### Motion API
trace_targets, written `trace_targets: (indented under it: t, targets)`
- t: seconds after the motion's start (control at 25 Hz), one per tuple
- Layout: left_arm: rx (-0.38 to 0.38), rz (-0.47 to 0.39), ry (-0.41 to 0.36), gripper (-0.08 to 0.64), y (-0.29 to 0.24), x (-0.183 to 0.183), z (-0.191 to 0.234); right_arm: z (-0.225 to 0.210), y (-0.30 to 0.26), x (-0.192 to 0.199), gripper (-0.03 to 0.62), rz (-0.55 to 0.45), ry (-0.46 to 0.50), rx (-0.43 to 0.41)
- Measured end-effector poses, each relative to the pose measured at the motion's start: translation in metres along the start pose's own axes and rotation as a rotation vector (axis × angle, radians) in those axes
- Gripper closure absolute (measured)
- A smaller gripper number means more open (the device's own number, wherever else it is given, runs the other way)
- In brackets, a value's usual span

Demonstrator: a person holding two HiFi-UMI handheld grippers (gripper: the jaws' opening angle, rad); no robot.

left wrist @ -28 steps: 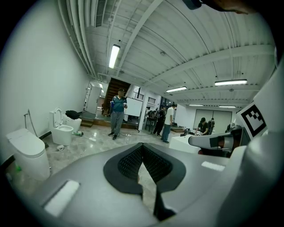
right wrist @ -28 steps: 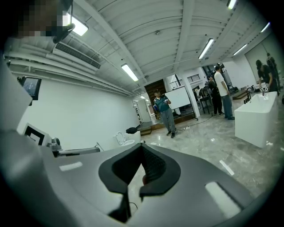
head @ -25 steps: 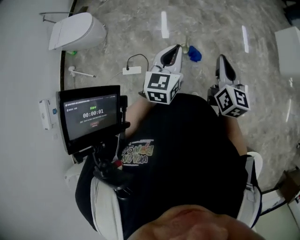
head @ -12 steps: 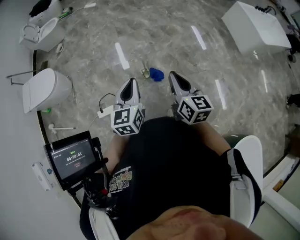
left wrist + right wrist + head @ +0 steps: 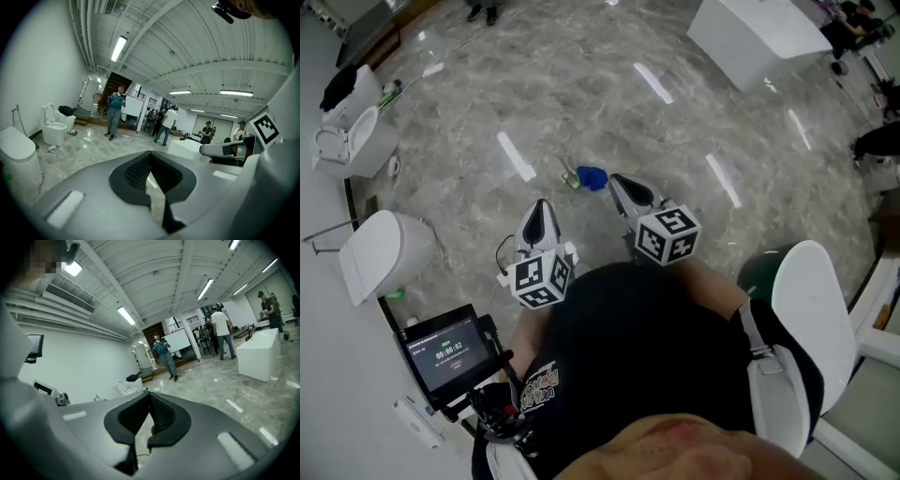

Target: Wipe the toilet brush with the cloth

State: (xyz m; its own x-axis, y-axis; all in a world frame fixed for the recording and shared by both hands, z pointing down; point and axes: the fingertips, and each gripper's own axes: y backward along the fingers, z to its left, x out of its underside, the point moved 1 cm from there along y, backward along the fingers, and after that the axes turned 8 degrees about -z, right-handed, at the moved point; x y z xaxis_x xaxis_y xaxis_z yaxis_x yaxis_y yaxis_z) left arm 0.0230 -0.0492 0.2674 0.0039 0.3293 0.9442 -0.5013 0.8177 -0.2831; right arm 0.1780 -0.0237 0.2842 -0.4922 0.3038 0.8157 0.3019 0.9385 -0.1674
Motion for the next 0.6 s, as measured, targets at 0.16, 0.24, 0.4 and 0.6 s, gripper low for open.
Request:
trace_targets:
  t: [0.16, 0.24, 0.4, 0.6]
  targets:
    - [0.035, 0.039, -0.003, 0.56, 0.012, 0.014, -0.002, 0.001, 0.017, 0.014, 0.589, -0.006, -0.021, 0.042]
    - [0.059, 0.058, -0.004, 0.56, 0.016, 0.019, -0.007, 0.003, 0.028, 0.018, 0.589, -0.011, -0.03, 0.062]
    - [0.126, 0.085, -0.001, 0.56, 0.018, 0.026, -0.022, 0.003, 0.05, 0.019, 0.589, -0.027, -0.024, 0.107]
    - [0.17, 0.098, 0.003, 0.56, 0.019, 0.03, -0.032, 0.004, 0.062, 0.019, 0.589, -0.032, -0.012, 0.136]
